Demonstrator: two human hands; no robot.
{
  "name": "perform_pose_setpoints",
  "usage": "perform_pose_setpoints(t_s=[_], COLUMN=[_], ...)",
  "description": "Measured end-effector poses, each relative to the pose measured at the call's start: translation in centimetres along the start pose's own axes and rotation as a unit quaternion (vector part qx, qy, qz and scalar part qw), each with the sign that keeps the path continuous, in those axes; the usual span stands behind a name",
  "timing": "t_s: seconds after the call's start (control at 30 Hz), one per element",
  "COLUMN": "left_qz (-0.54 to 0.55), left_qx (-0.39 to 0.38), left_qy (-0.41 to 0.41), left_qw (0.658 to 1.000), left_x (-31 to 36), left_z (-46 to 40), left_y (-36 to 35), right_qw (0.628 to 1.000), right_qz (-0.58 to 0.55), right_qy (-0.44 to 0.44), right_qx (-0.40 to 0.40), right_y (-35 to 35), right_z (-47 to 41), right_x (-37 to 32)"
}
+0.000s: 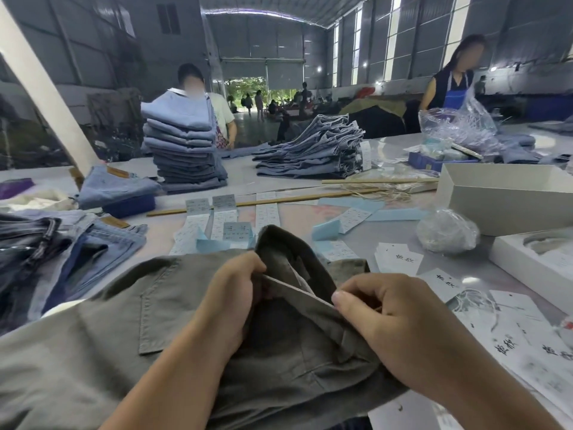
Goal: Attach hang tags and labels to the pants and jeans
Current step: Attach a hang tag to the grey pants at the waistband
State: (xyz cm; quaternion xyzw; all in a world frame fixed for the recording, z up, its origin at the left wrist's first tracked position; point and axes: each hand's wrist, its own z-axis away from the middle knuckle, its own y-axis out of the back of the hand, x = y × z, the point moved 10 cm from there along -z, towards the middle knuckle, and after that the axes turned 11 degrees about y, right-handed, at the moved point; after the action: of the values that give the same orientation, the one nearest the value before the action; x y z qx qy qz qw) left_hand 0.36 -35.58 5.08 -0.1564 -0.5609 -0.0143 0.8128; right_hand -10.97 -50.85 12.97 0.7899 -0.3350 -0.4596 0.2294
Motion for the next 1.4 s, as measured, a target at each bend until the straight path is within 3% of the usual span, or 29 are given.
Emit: perform_pose_setpoints(t_s=[0.07, 0.17, 0.23, 0.33, 0.4, 0.5, 0.57, 0.67, 0.73, 0.83, 0.93, 1.0, 1.13, 1.3, 1.4], left_qz=[0.060, 0.037, -0.084, -0.366, -0.421, -0.398, -0.372, -0.395, -0.451, -0.527, -0.525, -0.498, -0.346, -0.259, -0.189], left_qx=[0.000, 0.012, 0.009, 0.013, 0.013, 0.007, -0.004, 0.014, 0.087, 0.207, 0.178, 0.130, 0.038, 0.025, -0.025], left_qy=[-0.015, -0.005, 0.009, 0.021, 0.015, 0.025, 0.040, 0.056, 0.001, -0.172, -0.278, -0.272, -0.151, -0.087, -0.049], left_qw=[0.998, 0.999, 0.996, 0.930, 0.907, 0.917, 0.928, 0.917, 0.888, 0.806, 0.785, 0.813, 0.925, 0.962, 0.980], left_x=[0.2, -0.1, 0.0, 0.0, 0.1, -0.1, -0.3, 0.0, 1.6, 5.4, 6.7, 6.4, 4.5, 2.5, 1.4], left_z=[0.0, 0.5, 1.1, 2.2, 2.4, 2.5, 2.6, 2.4, 1.8, 2.3, 2.6, 1.7, 0.0, -1.1, -1.5], left_y=[0.3, 0.2, -0.3, -1.1, -1.6, -1.5, -1.3, -0.9, -0.2, -0.3, -2.3, -2.8, -1.6, 0.3, 0.7], right_qw=[0.999, 0.985, 0.975, 0.977, 0.984, 0.993, 0.994, 0.992, 0.987, 0.993, 0.992, 0.982, 0.963, 0.966, 0.975], right_qz=[0.012, 0.099, 0.131, 0.117, 0.062, -0.056, -0.012, 0.061, 0.032, -0.007, -0.087, -0.164, -0.256, -0.253, -0.212], right_qy=[0.046, 0.140, 0.176, 0.179, 0.165, 0.073, 0.017, -0.114, -0.144, -0.111, -0.095, -0.096, -0.086, -0.057, -0.056], right_qx=[-0.008, 0.010, 0.021, 0.027, 0.034, 0.079, 0.107, -0.005, -0.064, -0.043, 0.010, 0.022, 0.017, 0.015, 0.044], right_y=[-1.1, -3.1, -4.3, -4.9, -4.2, -1.9, -0.6, -2.6, -4.6, -5.5, -5.2, -5.0, -5.4, -6.4, -6.3], right_z=[0.8, 1.8, 2.2, 2.4, 2.3, 0.9, -0.8, -3.6, -4.9, -6.1, -6.2, -6.2, -6.2, -6.1, -6.1], right_x=[-1.2, -3.6, -4.4, -4.3, -4.1, -1.8, 0.1, 4.0, 5.1, 5.1, 4.9, 4.4, 3.7, 3.7, 4.5])
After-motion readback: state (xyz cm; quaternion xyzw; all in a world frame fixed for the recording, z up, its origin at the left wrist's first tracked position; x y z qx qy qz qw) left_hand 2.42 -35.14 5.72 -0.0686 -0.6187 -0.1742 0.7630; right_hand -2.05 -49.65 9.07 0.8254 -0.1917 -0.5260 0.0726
